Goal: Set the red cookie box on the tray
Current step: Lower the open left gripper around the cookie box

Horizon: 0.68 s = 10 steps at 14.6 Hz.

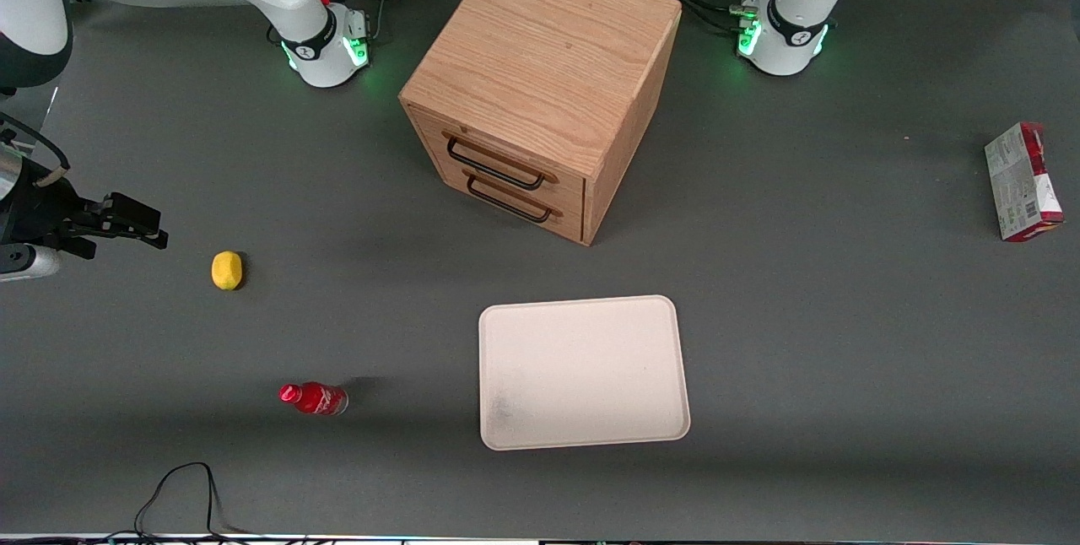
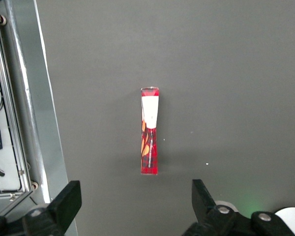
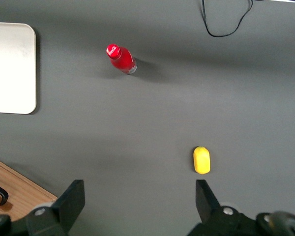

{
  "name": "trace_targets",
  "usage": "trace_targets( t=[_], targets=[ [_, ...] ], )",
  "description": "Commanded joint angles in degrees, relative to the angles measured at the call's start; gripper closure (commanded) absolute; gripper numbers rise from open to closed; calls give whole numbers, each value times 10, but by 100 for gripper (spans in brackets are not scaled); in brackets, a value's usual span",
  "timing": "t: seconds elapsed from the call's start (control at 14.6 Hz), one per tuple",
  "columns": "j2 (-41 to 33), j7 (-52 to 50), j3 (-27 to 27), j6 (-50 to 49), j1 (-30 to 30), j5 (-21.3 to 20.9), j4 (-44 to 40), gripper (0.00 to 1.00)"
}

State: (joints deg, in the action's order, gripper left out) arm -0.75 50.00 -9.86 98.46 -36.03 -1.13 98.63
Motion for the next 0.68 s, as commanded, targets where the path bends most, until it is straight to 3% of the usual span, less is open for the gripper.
trace_targets(
  t=[0.0, 0.27, 0.61],
  targets=[
    [-24, 7, -6, -7, 4, 0, 23, 0],
    [-43, 1, -6, 77, 12, -2, 123, 0],
    [-31, 4, -6, 253, 12, -2, 262, 0]
  ],
)
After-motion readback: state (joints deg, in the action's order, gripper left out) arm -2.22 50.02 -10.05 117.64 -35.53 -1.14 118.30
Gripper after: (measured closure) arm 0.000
